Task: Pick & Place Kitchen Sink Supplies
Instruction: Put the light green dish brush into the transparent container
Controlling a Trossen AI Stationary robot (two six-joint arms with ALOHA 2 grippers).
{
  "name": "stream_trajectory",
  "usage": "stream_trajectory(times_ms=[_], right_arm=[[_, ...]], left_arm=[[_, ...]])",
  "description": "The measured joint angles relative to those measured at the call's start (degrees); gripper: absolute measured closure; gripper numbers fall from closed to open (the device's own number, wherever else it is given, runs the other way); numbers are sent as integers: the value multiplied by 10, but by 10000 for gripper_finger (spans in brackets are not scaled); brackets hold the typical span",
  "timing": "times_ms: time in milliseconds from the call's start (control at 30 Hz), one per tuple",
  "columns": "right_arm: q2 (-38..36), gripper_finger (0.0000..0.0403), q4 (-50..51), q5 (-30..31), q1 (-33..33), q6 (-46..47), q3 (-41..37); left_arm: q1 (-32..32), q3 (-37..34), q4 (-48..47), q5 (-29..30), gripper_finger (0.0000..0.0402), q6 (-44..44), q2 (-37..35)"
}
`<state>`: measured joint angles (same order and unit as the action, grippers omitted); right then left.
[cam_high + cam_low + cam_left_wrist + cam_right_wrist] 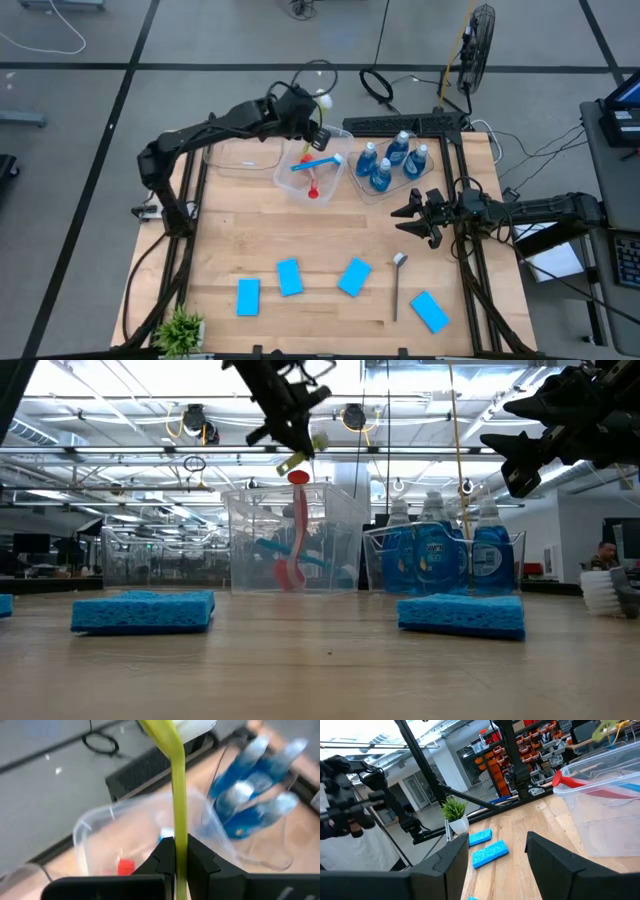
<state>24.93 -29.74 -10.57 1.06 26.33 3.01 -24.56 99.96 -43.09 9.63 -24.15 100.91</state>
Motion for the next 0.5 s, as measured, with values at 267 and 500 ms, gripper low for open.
stream_trajectory(times_ms=[267,500], right_arm=[[0,218,0,1,0,0,0],[0,218,0,3,0,0,0]], left_arm=[[-2,0,-24,-64,382,-8,50],[0,0,-65,-96,382,34,78]])
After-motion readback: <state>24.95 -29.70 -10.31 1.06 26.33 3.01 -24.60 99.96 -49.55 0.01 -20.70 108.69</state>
